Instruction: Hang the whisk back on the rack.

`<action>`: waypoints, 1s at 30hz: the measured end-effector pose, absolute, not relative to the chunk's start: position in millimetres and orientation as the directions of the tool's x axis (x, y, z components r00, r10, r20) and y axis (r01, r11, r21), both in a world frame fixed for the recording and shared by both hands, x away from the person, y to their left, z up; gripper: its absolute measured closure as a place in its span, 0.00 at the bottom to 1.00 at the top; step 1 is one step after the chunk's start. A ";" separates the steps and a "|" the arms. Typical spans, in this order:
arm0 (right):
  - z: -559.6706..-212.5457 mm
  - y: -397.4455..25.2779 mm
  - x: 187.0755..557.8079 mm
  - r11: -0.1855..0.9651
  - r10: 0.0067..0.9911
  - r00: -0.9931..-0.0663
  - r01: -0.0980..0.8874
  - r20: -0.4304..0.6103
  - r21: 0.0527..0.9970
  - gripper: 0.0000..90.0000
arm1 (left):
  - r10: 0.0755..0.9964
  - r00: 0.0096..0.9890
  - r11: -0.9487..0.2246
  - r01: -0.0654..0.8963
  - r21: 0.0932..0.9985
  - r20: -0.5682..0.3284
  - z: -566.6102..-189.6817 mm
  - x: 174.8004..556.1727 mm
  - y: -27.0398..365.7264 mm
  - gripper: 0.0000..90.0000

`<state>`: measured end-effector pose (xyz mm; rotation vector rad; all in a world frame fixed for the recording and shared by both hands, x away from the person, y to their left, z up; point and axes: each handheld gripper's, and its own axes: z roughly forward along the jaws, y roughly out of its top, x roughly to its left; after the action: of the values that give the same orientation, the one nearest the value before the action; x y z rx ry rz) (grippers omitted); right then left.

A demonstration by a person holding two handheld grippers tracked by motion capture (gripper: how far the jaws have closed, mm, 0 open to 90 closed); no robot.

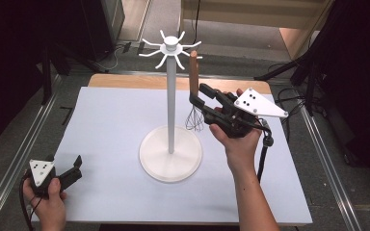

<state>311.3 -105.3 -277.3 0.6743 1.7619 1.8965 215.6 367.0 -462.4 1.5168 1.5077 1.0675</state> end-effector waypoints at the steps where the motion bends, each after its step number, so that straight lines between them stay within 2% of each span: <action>1: -278.3 -107.1 311.8 -0.070 0.644 -0.764 -0.001 0.044 0.998 0.60 | 0.998 -0.034 -0.043 0.389 0.920 0.061 -462.3 215.6 366.9 0.16; 7: -286.5 -116.8 314.4 -0.100 0.648 -0.754 0.054 0.107 0.993 0.52 | 0.997 -0.034 -0.045 0.388 0.921 0.063 -462.4 215.6 366.4 0.16; 11: -294.1 -123.8 313.9 -0.112 0.666 -0.737 0.054 0.116 0.992 0.48 | 0.997 -0.033 -0.049 0.389 0.920 0.067 -462.4 215.5 366.1 0.16; 12: -295.6 -125.1 313.9 -0.111 0.669 -0.734 0.059 0.118 0.992 0.45 | 0.997 -0.034 -0.049 0.389 0.920 0.068 -462.4 215.5 365.9 0.16; 14: -300.2 -128.3 314.5 -0.119 0.683 -0.715 0.094 0.150 0.989 0.29 | 0.997 -0.033 -0.051 0.388 0.920 0.069 -462.4 215.5 365.8 0.16; 16: -303.6 -131.2 315.3 -0.104 0.716 -0.678 0.132 0.167 0.986 0.20 | 0.997 -0.033 -0.050 0.388 0.920 0.069 -462.5 215.5 365.9 0.16; 25: -326.3 -147.7 316.7 -0.069 0.765 -0.621 0.189 0.174 0.980 0.10 | 0.997 -0.032 -0.053 0.389 0.920 0.071 -462.4 215.4 365.6 0.16; 30: -338.3 -156.4 315.9 -0.051 0.787 -0.595 0.202 0.164 0.978 0.10 | 0.997 -0.031 -0.057 0.392 0.918 0.075 -462.3 215.4 365.2 0.16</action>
<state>315.9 -156.4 -338.3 1.0483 1.7717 1.6878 215.4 365.2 -462.3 1.5321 1.5040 1.0774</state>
